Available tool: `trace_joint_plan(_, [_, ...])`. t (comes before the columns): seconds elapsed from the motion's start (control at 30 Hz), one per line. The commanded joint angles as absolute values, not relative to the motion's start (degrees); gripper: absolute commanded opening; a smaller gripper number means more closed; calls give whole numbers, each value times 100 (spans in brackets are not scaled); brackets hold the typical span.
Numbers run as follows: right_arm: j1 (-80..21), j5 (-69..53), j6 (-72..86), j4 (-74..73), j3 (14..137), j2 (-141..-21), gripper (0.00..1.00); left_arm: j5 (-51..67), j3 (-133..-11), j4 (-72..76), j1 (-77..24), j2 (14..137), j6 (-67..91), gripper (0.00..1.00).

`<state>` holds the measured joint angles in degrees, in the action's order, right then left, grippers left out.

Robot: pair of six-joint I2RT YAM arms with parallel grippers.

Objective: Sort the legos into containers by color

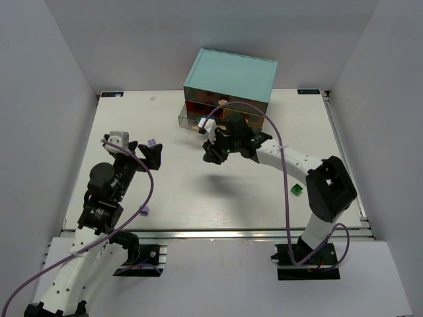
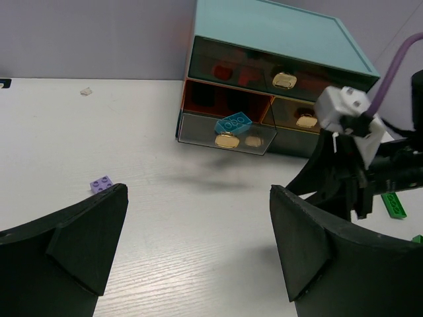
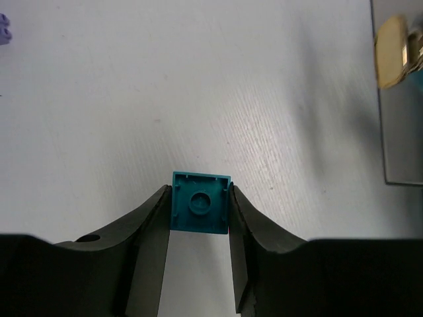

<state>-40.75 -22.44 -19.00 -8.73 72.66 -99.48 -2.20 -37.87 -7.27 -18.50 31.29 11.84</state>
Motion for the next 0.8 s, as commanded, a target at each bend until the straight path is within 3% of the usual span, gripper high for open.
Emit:
trace_joint_plan(0.0, [-4034,-2524,-2321,-941,7681,-9546,0,-255,-3727,-677,-1828,3094,1186,97])
trace_joint_plan(0.37, [-3982,-730,-2030,-519,9649,-10476,1,-290,-3718,-694,-1828,3147,1186,97])
trace_joint_plan(0.6, [-3911,-229,-2162,-554,10493,-11390,24,-255,-3718,-685,-1828,3225,1178,97])
trace_joint_plan(0.67, [-3867,-124,-2171,-545,10634,-11591,37,-246,-3726,-694,-1828,3252,1169,97])
trace_joint_plan(0.73, [-3815,-149,-2162,-562,10661,-11672,42,-237,-3727,-694,-1828,3252,1169,97])
trace_joint_plan(0.77, [-3806,-158,-2127,-562,10661,-11715,52,-229,-3727,-686,-1828,3252,1169,97])
